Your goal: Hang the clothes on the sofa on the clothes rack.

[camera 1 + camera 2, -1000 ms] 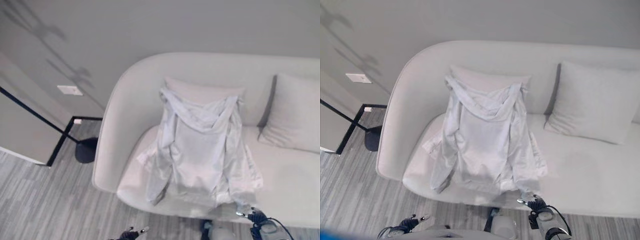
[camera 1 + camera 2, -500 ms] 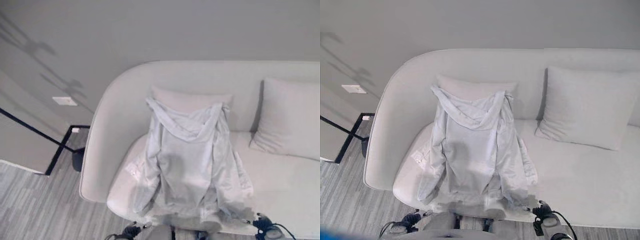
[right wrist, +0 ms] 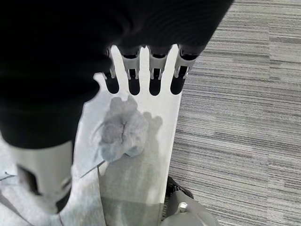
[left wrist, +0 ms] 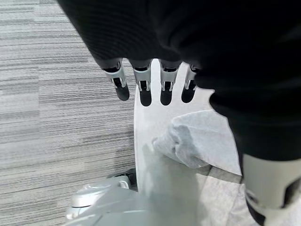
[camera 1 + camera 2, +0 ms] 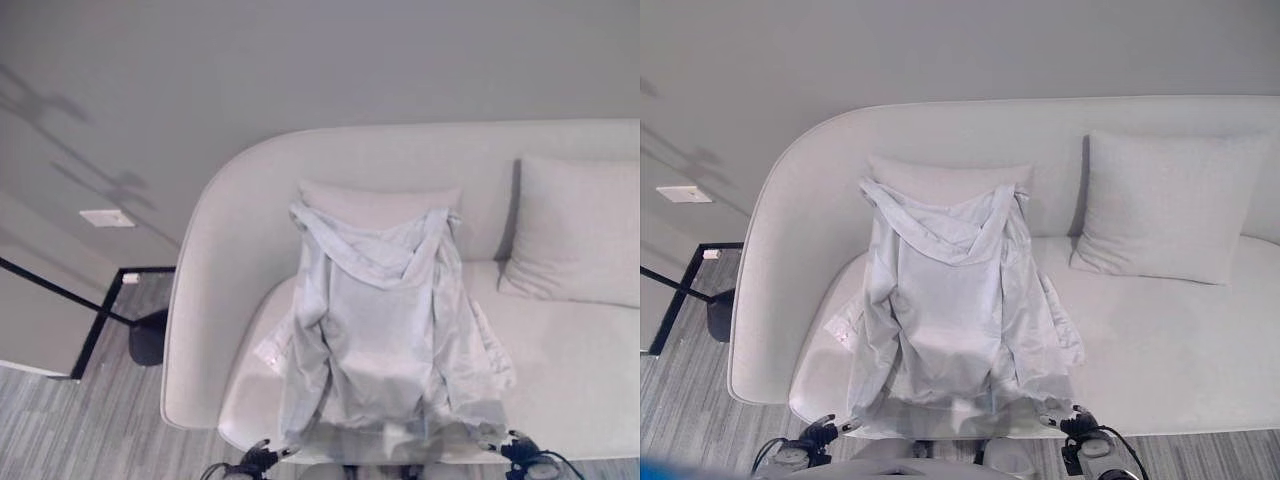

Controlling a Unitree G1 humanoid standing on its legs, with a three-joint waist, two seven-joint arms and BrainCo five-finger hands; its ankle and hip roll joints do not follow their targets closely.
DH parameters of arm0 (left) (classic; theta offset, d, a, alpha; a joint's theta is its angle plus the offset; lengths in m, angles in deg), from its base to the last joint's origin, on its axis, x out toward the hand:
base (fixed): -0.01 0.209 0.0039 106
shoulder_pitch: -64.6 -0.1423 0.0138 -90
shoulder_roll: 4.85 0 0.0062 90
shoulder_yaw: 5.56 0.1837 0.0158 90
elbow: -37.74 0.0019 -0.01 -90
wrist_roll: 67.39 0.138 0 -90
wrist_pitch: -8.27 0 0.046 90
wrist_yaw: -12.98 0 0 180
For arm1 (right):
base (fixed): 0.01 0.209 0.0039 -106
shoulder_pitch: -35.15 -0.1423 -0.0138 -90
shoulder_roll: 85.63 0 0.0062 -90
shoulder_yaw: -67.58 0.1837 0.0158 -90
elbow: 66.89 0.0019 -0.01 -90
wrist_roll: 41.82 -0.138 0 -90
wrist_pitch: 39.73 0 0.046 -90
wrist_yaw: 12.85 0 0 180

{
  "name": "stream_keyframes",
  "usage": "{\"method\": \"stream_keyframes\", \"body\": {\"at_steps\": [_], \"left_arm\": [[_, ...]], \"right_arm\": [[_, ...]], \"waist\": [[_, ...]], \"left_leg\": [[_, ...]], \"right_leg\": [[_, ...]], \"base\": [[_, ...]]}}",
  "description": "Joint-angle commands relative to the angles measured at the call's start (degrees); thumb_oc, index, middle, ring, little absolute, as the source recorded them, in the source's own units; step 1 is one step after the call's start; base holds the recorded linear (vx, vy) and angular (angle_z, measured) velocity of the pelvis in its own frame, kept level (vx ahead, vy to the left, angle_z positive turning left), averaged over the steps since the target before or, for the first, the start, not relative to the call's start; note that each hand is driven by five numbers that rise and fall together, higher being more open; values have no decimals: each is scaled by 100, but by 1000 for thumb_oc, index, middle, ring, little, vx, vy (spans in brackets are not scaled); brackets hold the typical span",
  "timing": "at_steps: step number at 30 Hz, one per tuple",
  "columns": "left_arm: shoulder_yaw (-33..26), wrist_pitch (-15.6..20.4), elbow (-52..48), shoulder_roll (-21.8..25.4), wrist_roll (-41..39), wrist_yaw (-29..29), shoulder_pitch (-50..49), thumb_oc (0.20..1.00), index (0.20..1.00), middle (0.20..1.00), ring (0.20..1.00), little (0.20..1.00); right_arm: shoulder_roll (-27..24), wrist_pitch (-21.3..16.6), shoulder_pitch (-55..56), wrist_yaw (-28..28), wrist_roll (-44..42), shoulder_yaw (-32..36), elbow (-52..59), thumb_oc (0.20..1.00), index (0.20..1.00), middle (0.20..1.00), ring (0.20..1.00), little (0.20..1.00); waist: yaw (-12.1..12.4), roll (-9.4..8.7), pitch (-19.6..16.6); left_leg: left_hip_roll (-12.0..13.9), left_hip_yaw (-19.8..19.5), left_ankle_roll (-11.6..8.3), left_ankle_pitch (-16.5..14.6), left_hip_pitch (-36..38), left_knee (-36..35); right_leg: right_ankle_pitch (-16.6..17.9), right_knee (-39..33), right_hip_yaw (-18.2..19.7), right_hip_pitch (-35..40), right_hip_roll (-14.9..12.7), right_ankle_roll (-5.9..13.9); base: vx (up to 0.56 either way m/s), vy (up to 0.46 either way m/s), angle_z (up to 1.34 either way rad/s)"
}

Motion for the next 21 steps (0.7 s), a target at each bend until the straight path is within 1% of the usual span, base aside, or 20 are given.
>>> {"method": "stream_keyframes", "body": {"at_steps": [1,5,11,14,15,19,21], "left_arm": [[114,-7,302,94,94,-44,176,1000,1000,1000,1000,1000],[29,9,298,121,20,-83,167,1000,1000,1000,1000,1000],[-260,149,-42,372,-160,-243,127,1000,1000,1000,1000,1000],[-365,226,-353,572,-288,-318,189,1000,1000,1000,1000,1000],[-454,291,-670,782,-394,-364,234,1000,1000,1000,1000,1000],[-467,374,-1244,1187,-364,-458,422,1000,1000,1000,1000,1000],[-453,390,-1369,1277,-356,-513,512,1000,1000,1000,1000,1000]], "right_arm": [[60,-30,-192,30,-98,-97,-76,1000,1000,1000,1000,1000],[75,-52,-164,68,-235,18,-67,1000,1000,1000,1000,1000],[-90,-151,10,225,-389,422,162,1000,1000,1000,1000,1000],[-309,-193,-51,326,-363,562,356,1000,1000,1000,1000,1000],[-572,-228,-119,393,-278,663,717,1000,1000,1000,1000,1000],[-1045,-310,-330,506,-79,683,1384,1000,1000,1000,1000,1000],[-1133,-321,-431,540,-55,669,1501,1000,1000,1000,1000,1000]], "waist": [[37,-3,-188],[20,-24,-202],[-31,-41,-256],[-50,-54,-231],[-69,-62,-210],[-88,-74,-174],[-92,-72,-155]], "left_leg": [[21,-35,-166,-2,-102,57],[25,23,-151,-40,-47,57],[52,126,-139,-155,101,57],[68,157,-146,-164,102,57],[79,180,-156,-161,97,57],[105,201,-174,-163,78,57],[108,208,-179,-162,74,57]], "right_leg": [[-24,84,485,-88,-263,727],[-9,84,526,-83,-287,752],[-17,84,606,-30,-338,817],[-8,84,652,-52,-349,844],[0,84,686,-69,-354,862],[11,84,727,-110,-364,892],[17,84,740,-124,-364,898]], "base": [[20,50,-14],[25,39,-11],[33,30,-9],[7,11,-14],[-2,14,-10],[-8,6,-17],[0,0,0]]}}
